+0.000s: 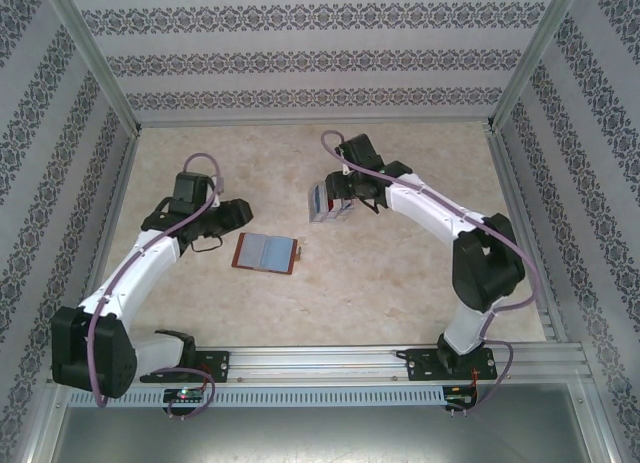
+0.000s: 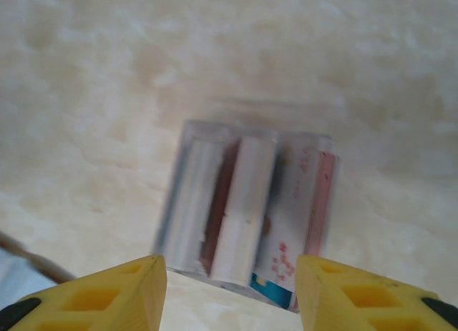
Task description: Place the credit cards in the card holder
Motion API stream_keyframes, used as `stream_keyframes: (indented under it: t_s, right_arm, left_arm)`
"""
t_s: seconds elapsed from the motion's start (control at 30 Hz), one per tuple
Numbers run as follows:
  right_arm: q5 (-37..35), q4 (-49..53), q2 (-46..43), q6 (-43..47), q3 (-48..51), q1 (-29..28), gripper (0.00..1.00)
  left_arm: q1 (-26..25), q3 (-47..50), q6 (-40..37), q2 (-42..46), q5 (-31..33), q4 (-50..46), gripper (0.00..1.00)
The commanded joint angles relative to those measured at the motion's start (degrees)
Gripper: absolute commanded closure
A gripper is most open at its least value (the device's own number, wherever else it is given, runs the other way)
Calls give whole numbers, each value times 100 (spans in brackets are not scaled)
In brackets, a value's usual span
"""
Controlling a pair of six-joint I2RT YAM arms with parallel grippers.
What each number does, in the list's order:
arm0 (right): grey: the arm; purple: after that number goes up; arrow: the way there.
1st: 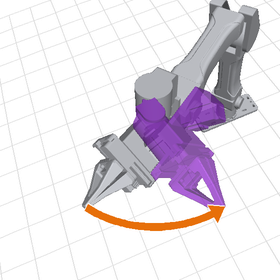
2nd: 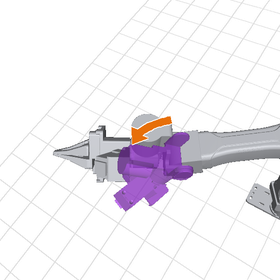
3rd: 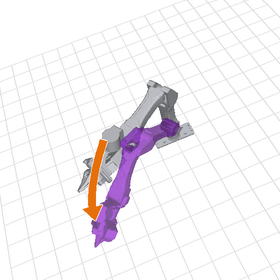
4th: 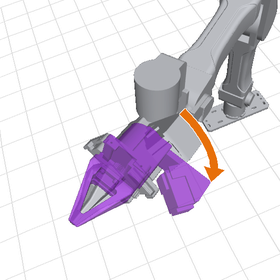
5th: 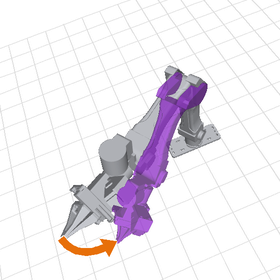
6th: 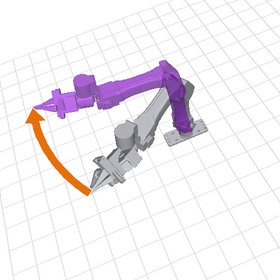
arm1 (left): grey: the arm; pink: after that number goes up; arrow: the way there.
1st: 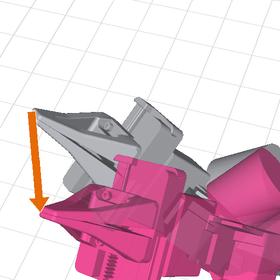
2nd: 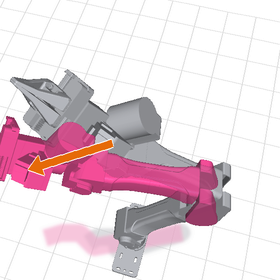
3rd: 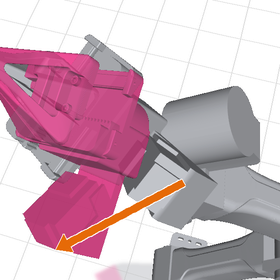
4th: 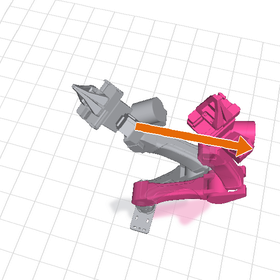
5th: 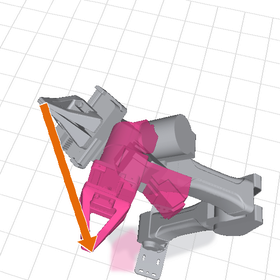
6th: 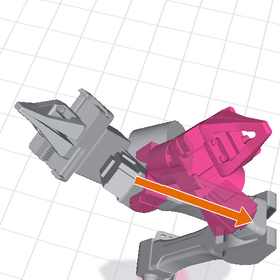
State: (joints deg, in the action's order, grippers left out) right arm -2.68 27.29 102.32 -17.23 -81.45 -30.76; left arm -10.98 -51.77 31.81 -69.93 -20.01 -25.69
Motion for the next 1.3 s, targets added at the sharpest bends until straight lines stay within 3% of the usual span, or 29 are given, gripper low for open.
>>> stream_keyframes:
  t_s: [0.0, 0.33, 0.57, 0.8, 1.07, 1.27]
  right_arm:
    - [-742, 961, 359, 249, -521, -177, 47]
    - [-1954, 1602, 1420, 508, -1563, -567, 41]
    - [-2312, 1657, 1705, 493, -1545, -571, 41]
    - [-3332, 1889, 1810, 614, -1584, -664, 39]
    - [-3927, 1922, 1632, 861, -1521, -651, 43]
    - [-3437, 1909, 1650, 863, -1457, -502, 57]
  left_arm:
    - [-227, -211, -399, -125, 682, -421, 45]
    - [-242, -99, -308, -409, 595, -224, 45]
    - [-246, -38, -298, -411, 568, -225, 45]
    - [-246, -9, -272, -442, 473, -186, 45]
    - [-246, 74, -220, -411, 439, -138, 45]
    - [-246, 114, -178, -438, 373, -102, 45]
